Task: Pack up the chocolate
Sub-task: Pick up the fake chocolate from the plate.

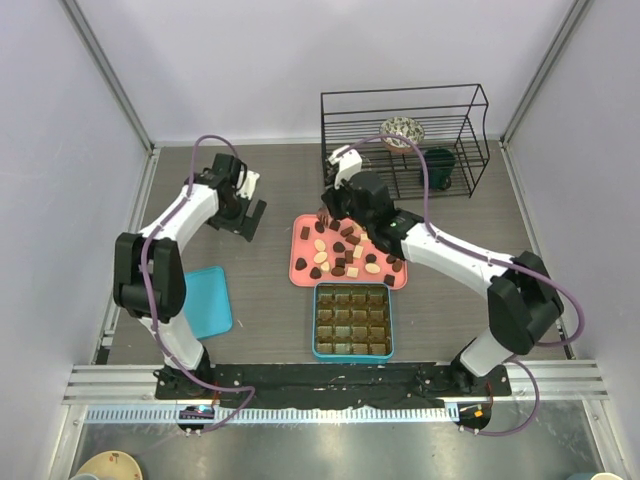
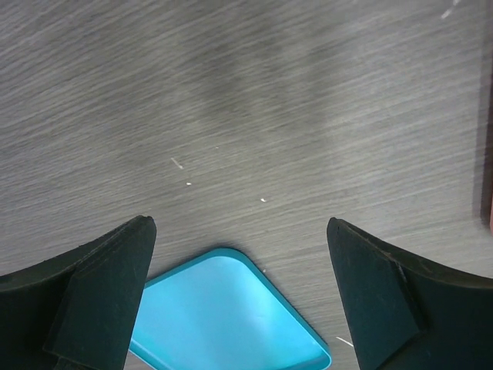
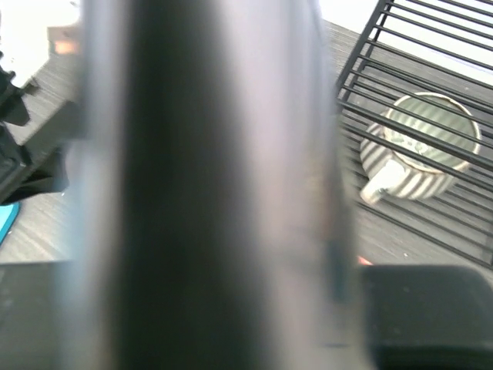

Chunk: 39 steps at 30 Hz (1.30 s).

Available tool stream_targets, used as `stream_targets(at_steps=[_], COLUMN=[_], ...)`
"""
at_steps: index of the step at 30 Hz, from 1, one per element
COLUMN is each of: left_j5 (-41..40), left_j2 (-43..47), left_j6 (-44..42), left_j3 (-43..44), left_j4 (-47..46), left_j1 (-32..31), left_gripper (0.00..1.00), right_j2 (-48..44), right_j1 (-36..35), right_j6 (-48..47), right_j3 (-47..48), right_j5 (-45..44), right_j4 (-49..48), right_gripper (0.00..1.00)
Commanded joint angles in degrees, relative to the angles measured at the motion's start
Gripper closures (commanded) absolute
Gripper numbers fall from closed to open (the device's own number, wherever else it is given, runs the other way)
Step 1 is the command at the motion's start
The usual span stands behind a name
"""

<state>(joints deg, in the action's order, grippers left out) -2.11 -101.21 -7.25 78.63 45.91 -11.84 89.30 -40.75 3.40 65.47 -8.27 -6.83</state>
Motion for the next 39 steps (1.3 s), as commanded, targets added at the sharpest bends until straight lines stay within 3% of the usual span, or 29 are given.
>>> stream_targets(at_steps=[1, 9, 18, 27, 39], left_j5=[0.3, -0.9, -1.0, -1.1, -2.3], left_j2=[2.6, 4.5, 7.3, 9.6, 10.5], left_j6=[1.0, -0.8, -1.5, -2.2, -2.8], left_j3=[1.1, -0.9, -2.4, -4.5, -5.2], left_j4=[-4.1, -4.0, -3.7, -3.9, -4.2], left_j1=[0.9, 1.0, 1.0, 0.9, 1.0], left_gripper=[0.02, 0.02, 0.03, 0.03, 0.03], right_j2=[2.8, 9.0, 9.9, 8.9, 9.9], right_j1=[-0.1, -0.1, -0.1, -0.1, -0.1], right_j6=[-0.7, -1.1, -0.1, -0.5, -0.7], right_j3=[4.4, 5.7, 5.6, 2.4, -1.1], right_j5=[-0.8, 1.1, 3.0, 7.6, 9.6], right_j4=[-8.0, -12.4, -13.7, -15.3, -20.7], right_gripper=[0.99, 0.99, 0.99, 0.73, 0.63])
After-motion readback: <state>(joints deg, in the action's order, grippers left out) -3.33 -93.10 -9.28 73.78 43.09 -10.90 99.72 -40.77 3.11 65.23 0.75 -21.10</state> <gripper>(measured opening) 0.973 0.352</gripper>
